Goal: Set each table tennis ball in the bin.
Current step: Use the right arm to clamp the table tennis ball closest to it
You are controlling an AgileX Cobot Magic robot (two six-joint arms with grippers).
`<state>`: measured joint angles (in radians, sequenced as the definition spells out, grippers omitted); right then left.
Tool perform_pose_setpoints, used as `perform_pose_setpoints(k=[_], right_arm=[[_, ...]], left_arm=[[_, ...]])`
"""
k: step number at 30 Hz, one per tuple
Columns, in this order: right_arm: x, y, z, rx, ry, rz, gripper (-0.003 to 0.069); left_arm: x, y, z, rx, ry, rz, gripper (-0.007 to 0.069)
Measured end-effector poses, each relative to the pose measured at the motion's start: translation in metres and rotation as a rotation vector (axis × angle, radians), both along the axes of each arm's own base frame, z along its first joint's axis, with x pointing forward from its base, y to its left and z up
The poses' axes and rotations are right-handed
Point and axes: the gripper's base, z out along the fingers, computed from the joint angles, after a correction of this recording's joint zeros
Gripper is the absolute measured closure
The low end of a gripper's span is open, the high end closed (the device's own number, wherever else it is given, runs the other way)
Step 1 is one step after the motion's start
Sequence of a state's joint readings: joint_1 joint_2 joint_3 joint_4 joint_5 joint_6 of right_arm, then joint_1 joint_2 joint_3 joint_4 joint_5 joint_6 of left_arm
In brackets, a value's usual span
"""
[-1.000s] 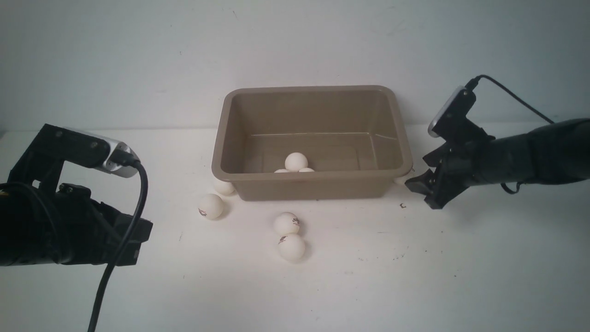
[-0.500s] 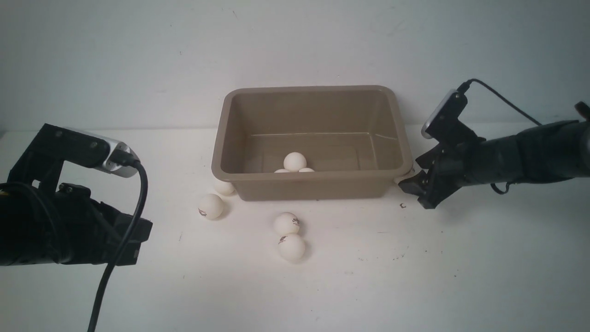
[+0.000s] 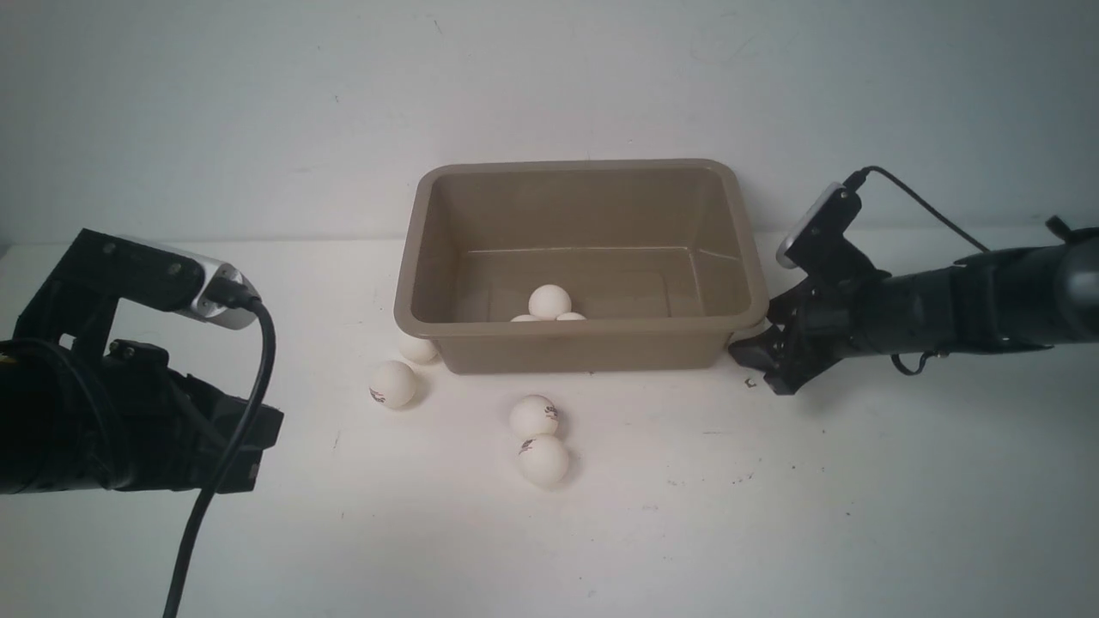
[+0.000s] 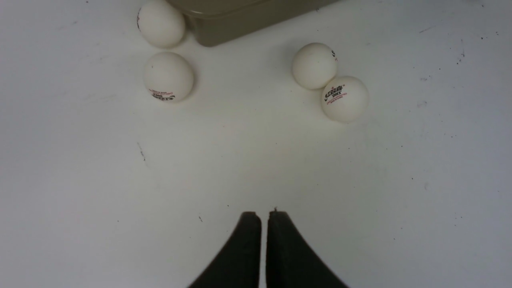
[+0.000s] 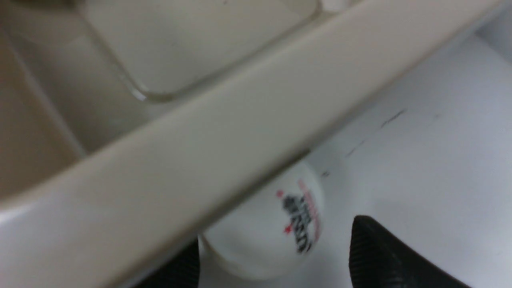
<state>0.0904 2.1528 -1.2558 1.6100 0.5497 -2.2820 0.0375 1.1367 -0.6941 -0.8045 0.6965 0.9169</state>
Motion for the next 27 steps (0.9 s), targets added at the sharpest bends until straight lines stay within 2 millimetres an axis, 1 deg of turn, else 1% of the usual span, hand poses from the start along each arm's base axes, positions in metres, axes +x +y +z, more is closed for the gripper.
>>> perform_pose_setpoints(k=[4, 8, 12, 15, 17, 27], right_arm=[[0.007, 0.001, 0.008, 0.004, -0.035, -0.001, 0.0204], [0.009, 0.001, 0.010, 0.002, -0.045, 0.001, 0.0228], [0.009, 0.001, 0.004, 0.001, -0.034, 0.002, 0.0277], [0.009, 0.001, -0.005, 0.001, -0.014, 0.000, 0.0332], [0.010, 0.001, -0.006, 0.012, -0.011, -0.002, 0.0346], [0.011, 0.002, -0.008, 0.036, -0.017, -0.024, 0.0347]], left_arm=[[0.000, 0.000, 0.000, 0.001, -0.003, 0.003, 0.0615], [0.000, 0.000, 0.000, 0.002, -0.004, 0.004, 0.0615], [0.001, 0.001, 0.000, 0.004, -0.009, 0.009, 0.0615], [0.001, 0.001, 0.000, 0.004, -0.011, 0.011, 0.0615], [0.001, 0.001, 0.000, 0.004, -0.011, 0.011, 0.0615], [0.001, 0.001, 0.000, 0.003, -0.011, 0.014, 0.0615]])
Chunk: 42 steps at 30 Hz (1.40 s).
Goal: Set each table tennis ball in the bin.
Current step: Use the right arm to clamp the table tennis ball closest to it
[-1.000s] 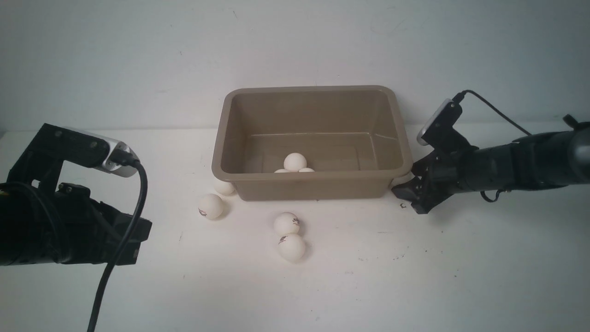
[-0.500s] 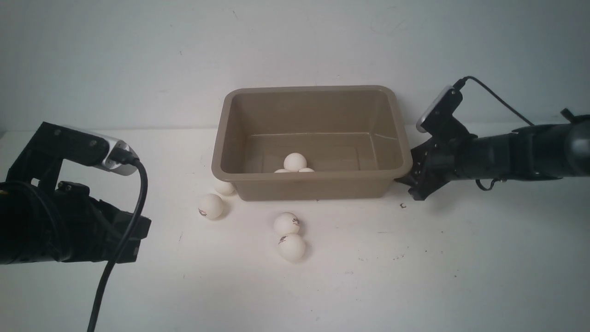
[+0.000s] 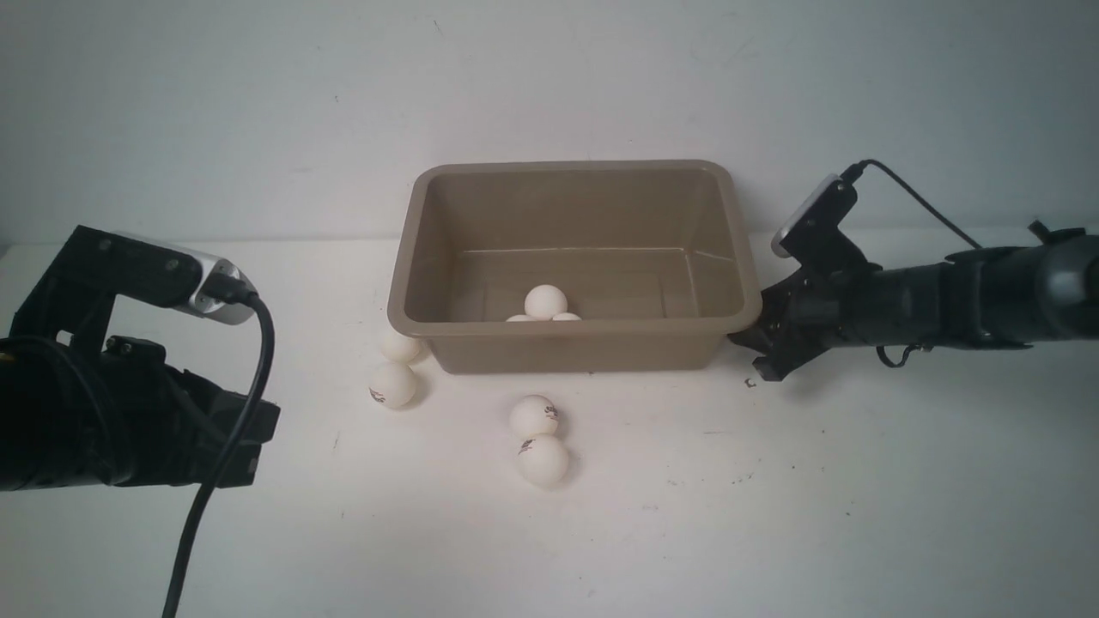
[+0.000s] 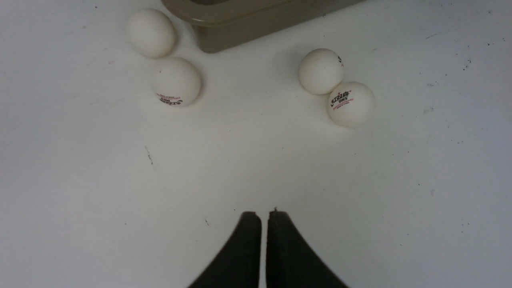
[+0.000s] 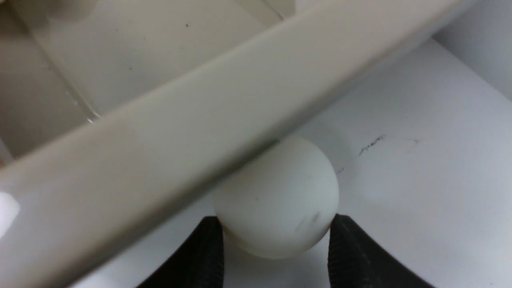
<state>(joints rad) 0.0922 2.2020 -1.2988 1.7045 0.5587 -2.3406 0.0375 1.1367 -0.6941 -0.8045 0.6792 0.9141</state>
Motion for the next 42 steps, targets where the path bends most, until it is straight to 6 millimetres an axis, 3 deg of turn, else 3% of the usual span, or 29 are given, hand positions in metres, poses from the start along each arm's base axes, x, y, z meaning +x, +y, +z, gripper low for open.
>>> perform_pose_setpoints(k=[30, 33, 42], right_arm=[[0.007, -0.028, 0.006, -0.098, -0.036, -0.116, 0.0347], [0.007, -0.030, 0.016, -0.118, -0.060, -0.117, 0.0348], [0.004, -0.029, 0.072, -0.095, -0.182, -0.122, 0.0348]], left_arm=[[0.001, 0.001, 0.000, 0.003, -0.009, 0.009, 0.0615], [0.001, 0.001, 0.000, 0.004, -0.009, 0.009, 0.0615], [0.001, 0.001, 0.000, 0.004, -0.009, 0.009, 0.0615]])
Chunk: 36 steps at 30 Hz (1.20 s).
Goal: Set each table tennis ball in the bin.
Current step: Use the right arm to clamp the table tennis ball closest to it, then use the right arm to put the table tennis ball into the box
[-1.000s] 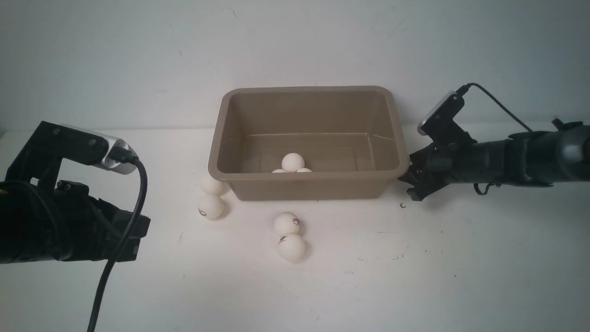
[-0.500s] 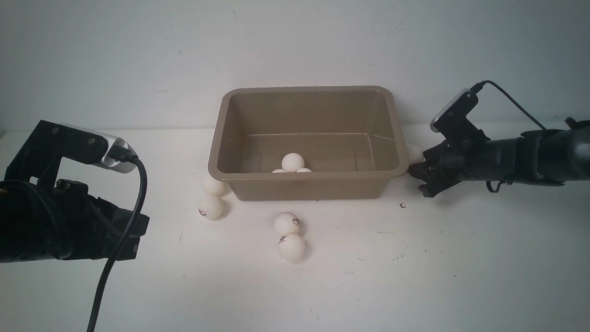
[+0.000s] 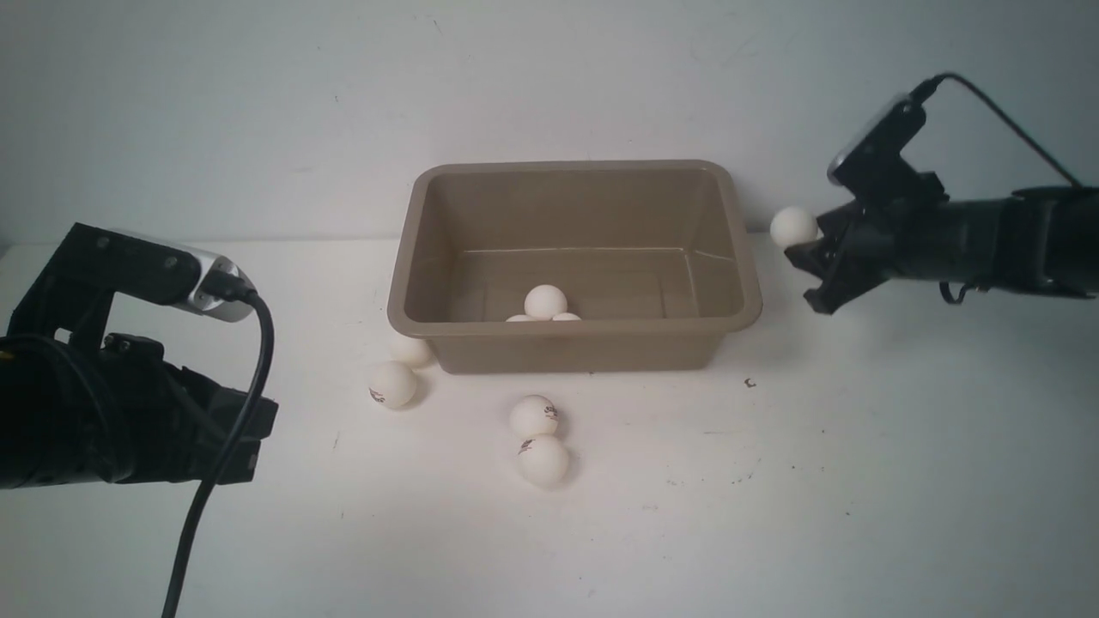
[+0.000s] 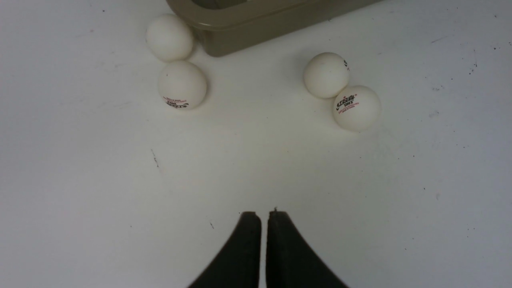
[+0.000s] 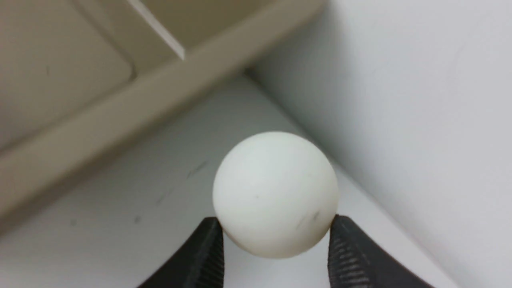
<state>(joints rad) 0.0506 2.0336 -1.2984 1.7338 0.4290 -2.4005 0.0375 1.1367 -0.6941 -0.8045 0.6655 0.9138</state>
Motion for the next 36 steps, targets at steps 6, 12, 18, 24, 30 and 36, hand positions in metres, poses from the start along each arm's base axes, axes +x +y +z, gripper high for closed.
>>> perform_pose_setpoints(k=[6, 12, 18, 24, 30, 36], right_arm=[[-0.009, 0.017, 0.031, 0.110, -0.045, 0.079, 0.0348], [-0.021, 0.067, 0.033, 0.091, -0.038, 0.202, 0.0348], [-0.030, 0.104, 0.030, 0.059, -0.025, 0.189, 0.0348], [-0.029, 0.104, 0.026, 0.113, 0.023, 0.112, 0.0348], [-0.029, 0.103, 0.026, 0.182, 0.065, 0.059, 0.0326], [-0.028, 0.102, 0.025, 0.245, 0.105, -0.005, 0.0232]], left_arm=[[0.001, 0.001, 0.000, 0.003, -0.008, 0.008, 0.0615], [0.001, 0.001, 0.000, 0.003, -0.008, 0.009, 0.0615], [0.001, 0.001, 0.000, 0.003, -0.008, 0.009, 0.0615], [0.001, 0.001, 0.000, 0.003, -0.008, 0.009, 0.0615], [0.001, 0.001, 0.000, 0.003, -0.008, 0.008, 0.0615], [0.001, 0.001, 0.000, 0.004, -0.010, 0.010, 0.0615]])
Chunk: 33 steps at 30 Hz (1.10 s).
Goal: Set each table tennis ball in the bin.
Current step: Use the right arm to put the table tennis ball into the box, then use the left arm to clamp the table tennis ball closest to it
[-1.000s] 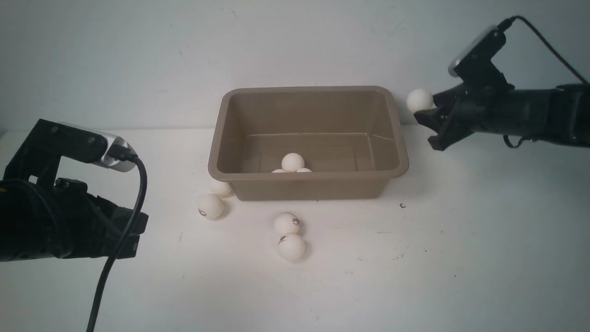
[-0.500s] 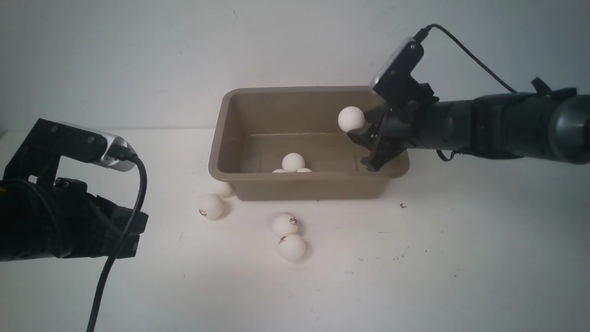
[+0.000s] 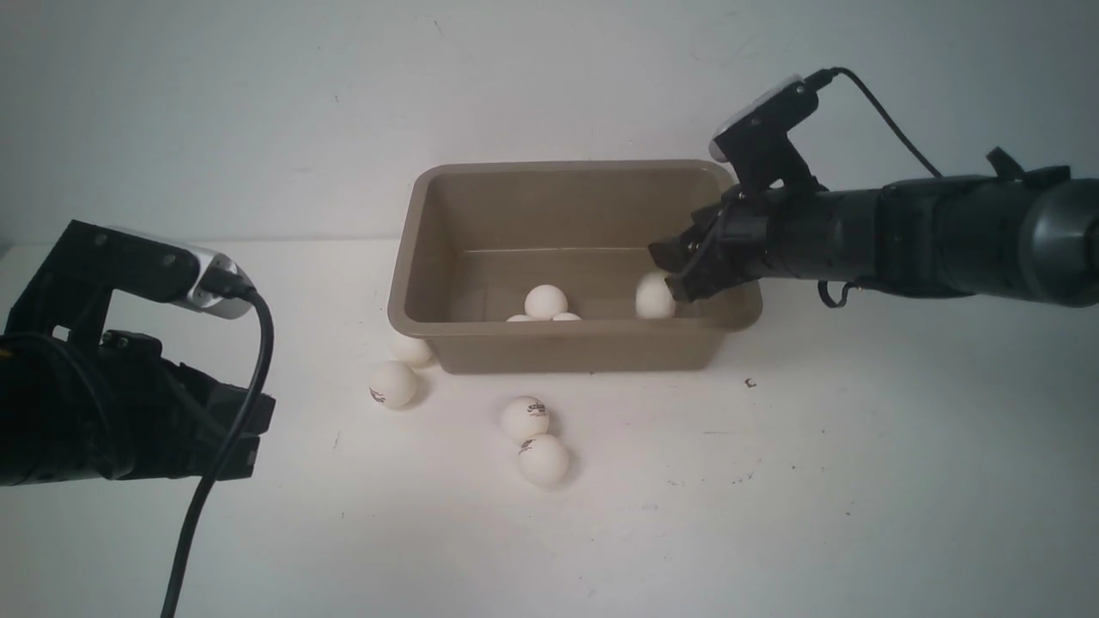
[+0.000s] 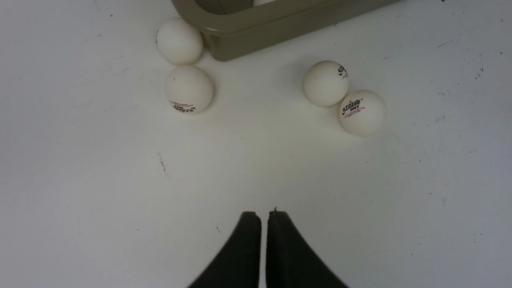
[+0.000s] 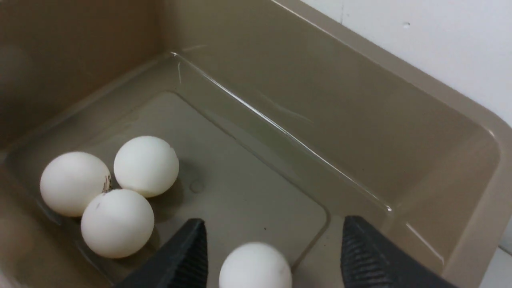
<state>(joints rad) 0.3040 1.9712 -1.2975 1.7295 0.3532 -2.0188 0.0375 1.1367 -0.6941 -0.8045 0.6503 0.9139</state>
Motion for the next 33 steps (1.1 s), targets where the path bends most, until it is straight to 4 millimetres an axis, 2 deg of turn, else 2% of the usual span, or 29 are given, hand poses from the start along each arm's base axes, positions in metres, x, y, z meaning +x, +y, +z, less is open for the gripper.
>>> perform_pose_setpoints(k=[5, 8, 11, 14, 17, 19, 21, 22, 23, 24, 27, 33], right_arm=[[0.000, 0.000, 0.002, 0.015, 0.005, -0.008, 0.0223], [-0.007, -0.001, 0.027, 0.000, -0.074, 0.030, 0.0234], [-0.022, -0.010, 0.081, -0.033, -0.225, 0.013, 0.0288], [-0.042, -0.031, 0.138, -0.092, -0.373, -0.119, 0.0399], [-0.066, -0.058, 0.177, -0.155, -0.457, -0.315, 0.0540], [-0.087, -0.077, 0.192, -0.185, -0.476, -0.444, 0.0622], [-0.107, -0.091, 0.198, -0.203, -0.480, -0.526, 0.0656], [-0.119, -0.098, 0.195, -0.218, -0.467, -0.559, 0.0666], [-0.121, -0.099, 0.197, -0.215, -0.472, -0.564, 0.0666], [-0.137, -0.106, 0.190, -0.227, -0.453, -0.589, 0.0672], [-0.165, -0.116, 0.180, -0.228, -0.440, -0.603, 0.0673], [-0.203, -0.128, 0.166, -0.203, -0.438, -0.613, 0.0675]], left_arm=[[0.001, 0.000, 0.000, 0.005, -0.008, 0.003, 0.0615], [0.003, 0.002, 0.001, 0.018, -0.032, 0.020, 0.0615], [0.004, 0.003, 0.002, 0.026, -0.047, 0.031, 0.0613], [0.004, 0.003, 0.002, 0.022, -0.045, 0.034, 0.0601], [0.005, 0.001, -0.001, -0.017, -0.010, 0.040, 0.0580], [0.007, -0.001, -0.007, -0.053, 0.043, 0.029, 0.0557], [0.011, -0.004, -0.015, -0.084, 0.097, 0.018, 0.0527], [0.014, -0.007, -0.021, -0.108, 0.133, 0.006, 0.0503], [0.014, -0.007, -0.022, -0.107, 0.137, 0.005, 0.0498], [0.019, -0.013, -0.030, -0.135, 0.169, -0.019, 0.0454], [0.030, -0.032, -0.046, -0.185, 0.204, -0.077, 0.0369], [0.048, -0.061, -0.061, -0.223, 0.197, -0.145, 0.0264]])
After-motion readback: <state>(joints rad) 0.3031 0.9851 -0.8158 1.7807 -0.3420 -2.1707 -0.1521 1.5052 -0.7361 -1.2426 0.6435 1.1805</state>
